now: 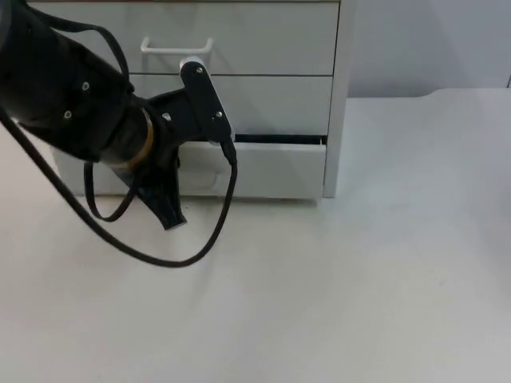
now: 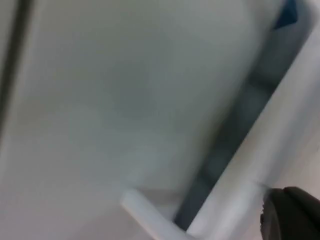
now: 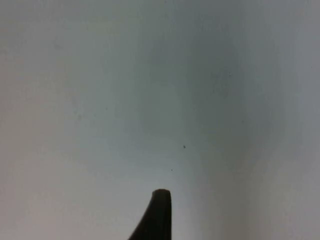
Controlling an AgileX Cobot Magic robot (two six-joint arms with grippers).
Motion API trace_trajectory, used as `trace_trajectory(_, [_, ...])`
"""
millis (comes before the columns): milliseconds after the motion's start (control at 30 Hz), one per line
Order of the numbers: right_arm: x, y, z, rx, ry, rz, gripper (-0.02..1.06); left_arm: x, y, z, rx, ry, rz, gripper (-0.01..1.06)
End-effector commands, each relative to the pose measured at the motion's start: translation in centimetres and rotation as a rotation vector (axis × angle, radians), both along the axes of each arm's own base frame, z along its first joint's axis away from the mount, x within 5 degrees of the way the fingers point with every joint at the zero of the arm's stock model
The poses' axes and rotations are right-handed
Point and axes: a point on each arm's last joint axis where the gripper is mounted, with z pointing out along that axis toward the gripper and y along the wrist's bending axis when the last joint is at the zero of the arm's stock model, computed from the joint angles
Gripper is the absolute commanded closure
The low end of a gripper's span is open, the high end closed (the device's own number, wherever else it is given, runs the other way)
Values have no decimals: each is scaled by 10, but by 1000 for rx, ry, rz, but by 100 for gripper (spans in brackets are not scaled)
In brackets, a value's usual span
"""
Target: Open the drawer with the left hand, place the block into the drawer with the right hand, then close the drawer with the left hand.
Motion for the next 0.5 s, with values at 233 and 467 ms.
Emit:
trace_trajectory(233, [0, -1, 2, -7, -20, 6, 25, 18, 7, 5, -7, -88, 157, 105])
trace_trajectory(467, [0, -1, 2, -7, -20, 6, 25, -15, -3, 3, 8, -40, 101, 105])
